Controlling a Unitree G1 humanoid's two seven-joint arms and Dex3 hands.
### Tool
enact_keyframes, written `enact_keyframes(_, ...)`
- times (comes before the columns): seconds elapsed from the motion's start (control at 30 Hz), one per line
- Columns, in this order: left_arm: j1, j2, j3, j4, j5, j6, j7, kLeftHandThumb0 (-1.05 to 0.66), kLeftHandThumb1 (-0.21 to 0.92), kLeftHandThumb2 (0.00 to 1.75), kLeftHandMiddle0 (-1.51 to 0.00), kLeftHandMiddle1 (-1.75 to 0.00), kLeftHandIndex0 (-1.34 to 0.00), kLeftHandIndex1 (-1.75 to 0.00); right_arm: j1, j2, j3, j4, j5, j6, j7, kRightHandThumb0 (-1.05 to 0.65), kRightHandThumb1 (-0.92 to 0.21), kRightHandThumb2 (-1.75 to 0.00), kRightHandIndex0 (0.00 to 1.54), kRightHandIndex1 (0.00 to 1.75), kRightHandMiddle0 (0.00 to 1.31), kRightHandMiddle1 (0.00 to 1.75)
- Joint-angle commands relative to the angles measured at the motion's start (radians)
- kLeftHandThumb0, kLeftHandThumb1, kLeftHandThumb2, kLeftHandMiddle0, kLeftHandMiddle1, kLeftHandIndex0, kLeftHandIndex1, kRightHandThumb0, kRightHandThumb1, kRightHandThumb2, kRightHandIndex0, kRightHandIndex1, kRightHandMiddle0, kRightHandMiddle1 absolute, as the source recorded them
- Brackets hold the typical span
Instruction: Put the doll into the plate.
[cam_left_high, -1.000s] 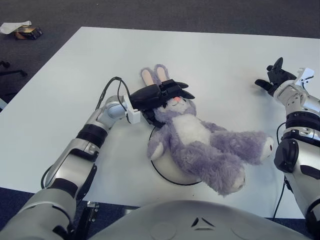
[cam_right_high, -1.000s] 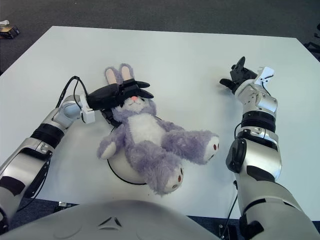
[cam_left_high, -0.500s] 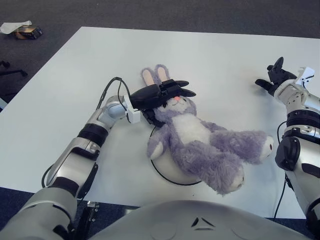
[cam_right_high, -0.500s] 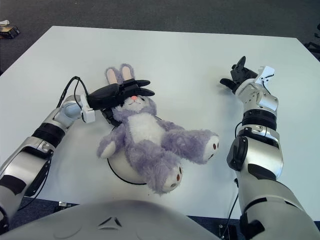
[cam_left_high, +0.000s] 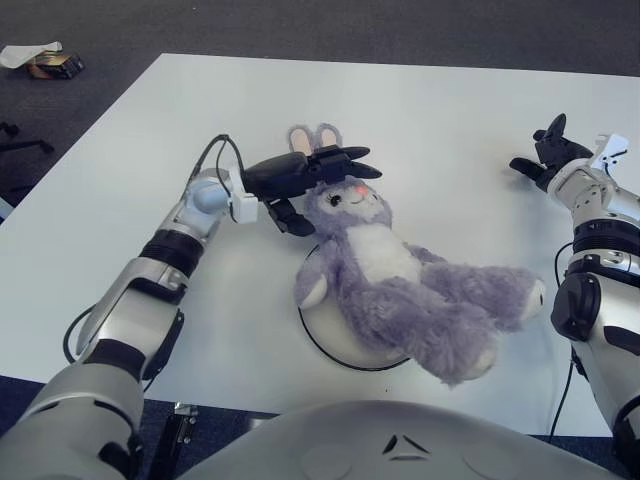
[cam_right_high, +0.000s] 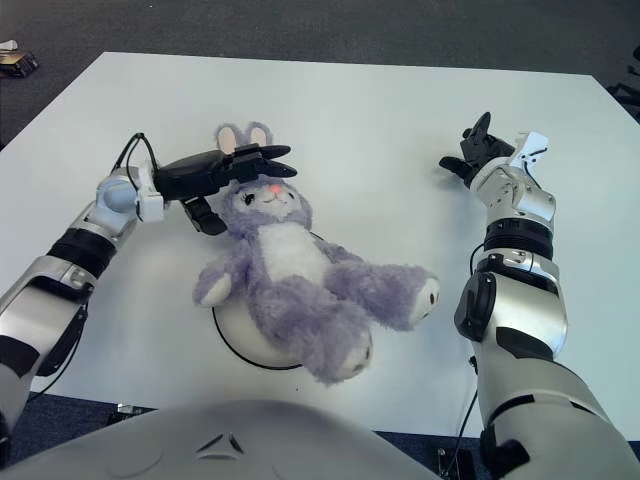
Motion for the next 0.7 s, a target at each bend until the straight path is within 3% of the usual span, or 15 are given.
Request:
enact_keyframes(0.0, -0.044, 0.017, -0.020, 0.005, -0.084, 0.011, -0.133, -1.05, 0.92, 0.72, 0.00, -0.01, 0.00, -0.36, 0.001, -0.001, 0.002, 0.025, -0.006, 0.005, -0.001, -0.73, -0.92, -0.84, 0.41, 1.75, 0.00, 1.68)
enact_keyframes(0.17, -0.095, -0.002, -0.026, 0.027, -0.223, 0.018, -0.347, -1.05, 0.92, 0.66, 0.00, 0.00, 0.00, -0.21, -0.003, -0.001, 0.000, 0.035, -0.003, 0.005, 0.002, -0.73, -0.92, -0.84, 0.42, 1.75, 0.00, 1.69)
enact_keyframes(0.27, -0.117, -0.033, 0.001, 0.025, -0.399, 0.176, -0.615, -1.05, 0.92, 0.64, 0.00, 0.00, 0.00, -0.10, -0.007, -0.004, 0.007, 0.044, -0.008, 0.007, 0.005, -0.73, -0.92, -0.84, 0.41, 1.75, 0.00, 1.69)
enact_keyframes(0.4, -0.133, -0.055, 0.050, 0.045, -0.489, 0.310, -0.779, -1.05, 0.92, 0.63, 0.00, 0.00, 0.00, -0.02, -0.006, -0.006, 0.012, 0.046, -0.011, 0.008, 0.009, -0.72, -0.92, -0.84, 0.40, 1.75, 0.00, 1.68)
enact_keyframes(0.5, -0.144, -0.020, 0.090, 0.114, -0.444, 0.349, -0.784, -1.05, 0.92, 0.71, 0.00, 0.00, 0.00, -0.01, -0.003, -0.006, 0.018, 0.045, -0.013, 0.006, 0.013, -0.72, -0.92, -0.85, 0.41, 1.75, 0.00, 1.68)
enact_keyframes(0.57, -0.179, 0.024, 0.069, 0.142, -0.324, 0.413, -0.721, -1.05, 0.92, 0.79, 0.00, 0.00, 0.00, 0.00, -0.001, -0.003, 0.021, 0.042, -0.013, 0.006, 0.011, -0.71, -0.92, -0.85, 0.41, 1.75, 0.00, 1.67)
enact_keyframes(0.67, -0.242, 0.104, 0.057, 0.203, -0.209, 0.545, -0.733, -1.05, 0.92, 0.93, 0.00, 0.00, 0.00, 0.00, 0.000, -0.002, 0.025, 0.045, -0.014, 0.005, 0.008, -0.71, -0.92, -0.86, 0.41, 1.75, 0.00, 1.67)
